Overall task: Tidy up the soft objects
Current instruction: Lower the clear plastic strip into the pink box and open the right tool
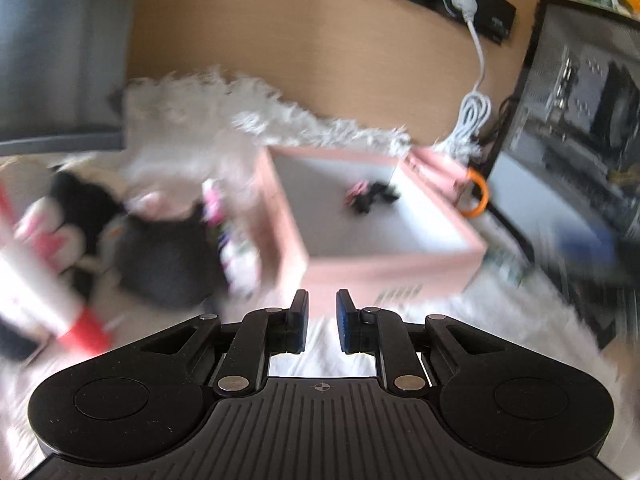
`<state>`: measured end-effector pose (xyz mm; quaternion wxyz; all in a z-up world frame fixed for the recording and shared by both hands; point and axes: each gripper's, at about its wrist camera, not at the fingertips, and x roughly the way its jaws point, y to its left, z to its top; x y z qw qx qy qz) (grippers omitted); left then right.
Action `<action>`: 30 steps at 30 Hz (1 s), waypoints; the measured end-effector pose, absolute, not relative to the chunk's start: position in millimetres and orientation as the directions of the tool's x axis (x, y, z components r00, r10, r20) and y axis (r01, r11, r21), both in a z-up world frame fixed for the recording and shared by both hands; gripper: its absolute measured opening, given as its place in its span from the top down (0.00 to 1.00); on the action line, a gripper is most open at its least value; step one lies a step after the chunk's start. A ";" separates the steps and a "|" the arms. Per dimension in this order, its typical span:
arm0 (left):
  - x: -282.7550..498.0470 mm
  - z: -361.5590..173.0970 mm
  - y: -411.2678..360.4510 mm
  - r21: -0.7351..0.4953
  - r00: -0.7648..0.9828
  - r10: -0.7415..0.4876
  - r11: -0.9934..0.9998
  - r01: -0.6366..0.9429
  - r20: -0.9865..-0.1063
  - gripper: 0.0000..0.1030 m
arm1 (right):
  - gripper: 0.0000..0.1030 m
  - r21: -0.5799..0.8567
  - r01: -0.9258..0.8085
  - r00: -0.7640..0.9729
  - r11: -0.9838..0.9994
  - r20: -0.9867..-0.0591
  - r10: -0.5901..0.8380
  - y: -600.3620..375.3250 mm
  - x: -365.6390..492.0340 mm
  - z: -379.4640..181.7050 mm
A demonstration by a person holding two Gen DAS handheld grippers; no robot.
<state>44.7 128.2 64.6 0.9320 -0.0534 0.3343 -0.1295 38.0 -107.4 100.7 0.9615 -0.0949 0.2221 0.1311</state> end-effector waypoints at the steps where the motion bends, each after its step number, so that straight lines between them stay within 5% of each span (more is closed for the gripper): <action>1: 37.9 62.1 133.6 -0.187 0.743 -0.264 0.964 0.188 -0.615 0.84 | 0.36 -0.141 -0.300 0.880 0.943 -0.423 0.217 -99.4 53.6 112.8; 3: 29.6 57.7 146.0 -0.209 0.740 -0.241 0.968 0.137 -0.628 0.84 | 0.34 -0.137 -0.304 0.892 0.943 -0.387 0.231 -87.1 84.2 134.4; 5: 24.2 53.1 159.5 -0.218 0.738 -0.200 0.973 0.074 -0.644 0.84 | 0.17 -0.120 -0.307 0.882 0.944 -0.409 0.235 -75.2 115.7 149.2; 18: -37.3 45.5 229.3 -0.231 0.730 -0.046 0.960 -0.155 -0.681 0.84 | 0.17 -0.045 -0.519 0.691 0.854 -0.609 0.388 40.8 161.0 112.6; 21: -51.2 46.6 234.2 -0.237 0.731 -0.041 0.957 -0.167 -0.682 0.84 | 0.26 -0.107 -0.565 0.676 0.818 -0.629 0.384 81.7 164.1 100.2; 23: -60.5 47.6 237.4 -0.246 0.735 -0.040 0.953 -0.175 -0.677 0.84 | 0.44 -0.131 -0.578 0.655 0.805 -0.664 0.362 103.5 172.3 90.6; 30: -82.9 43.8 247.3 -0.304 0.748 -0.061 0.933 -0.193 -0.661 0.84 | 0.48 -0.237 -0.535 0.637 0.811 -0.744 0.203 148.0 206.6 57.5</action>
